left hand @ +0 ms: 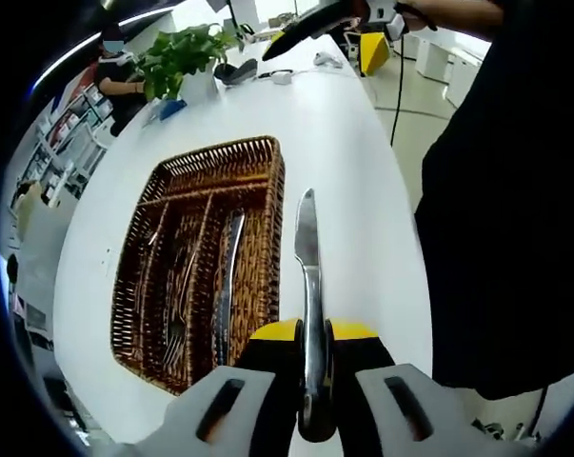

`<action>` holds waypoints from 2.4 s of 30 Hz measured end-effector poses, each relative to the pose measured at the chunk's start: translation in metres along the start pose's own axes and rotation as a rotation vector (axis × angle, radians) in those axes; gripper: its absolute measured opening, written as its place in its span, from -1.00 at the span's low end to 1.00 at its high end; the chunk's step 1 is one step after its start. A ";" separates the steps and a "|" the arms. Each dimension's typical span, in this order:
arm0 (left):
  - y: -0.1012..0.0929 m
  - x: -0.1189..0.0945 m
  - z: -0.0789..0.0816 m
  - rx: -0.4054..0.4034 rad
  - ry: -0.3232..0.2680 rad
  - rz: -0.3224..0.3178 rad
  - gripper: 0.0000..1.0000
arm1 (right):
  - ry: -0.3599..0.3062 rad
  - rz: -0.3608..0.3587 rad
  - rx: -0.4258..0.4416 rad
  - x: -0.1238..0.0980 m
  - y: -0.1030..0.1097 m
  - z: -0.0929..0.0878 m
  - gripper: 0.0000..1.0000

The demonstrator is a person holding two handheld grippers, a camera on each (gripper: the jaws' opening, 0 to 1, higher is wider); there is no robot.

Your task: Arrange the knives, forks, and spoons in their matching storage slots by inserting each utensil handle-first until every utensil is classified and aligned in the correct compartment

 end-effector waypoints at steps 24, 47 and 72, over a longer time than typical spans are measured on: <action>0.014 -0.020 0.020 -0.006 -0.156 0.074 -0.88 | -0.015 -0.032 0.007 -0.009 -0.013 0.004 0.90; 0.038 -0.023 0.009 -0.001 -0.198 0.087 -0.87 | 0.006 -0.060 0.028 -0.009 -0.014 0.004 0.91; 0.066 -0.001 -0.011 -0.032 -0.219 0.021 -0.87 | 0.069 -0.107 0.060 0.000 -0.027 0.000 0.89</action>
Point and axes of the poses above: the point that each gripper's makers call its tool centre point, and the gripper's own axes: x roughly forward along the fingers, y roughly to its left, z roughly out of its top, the point moved 6 cm from there along -x, roughly backward along the fingers, and after that the axes turned 11 degrees about -y, right-handed, at the moved point
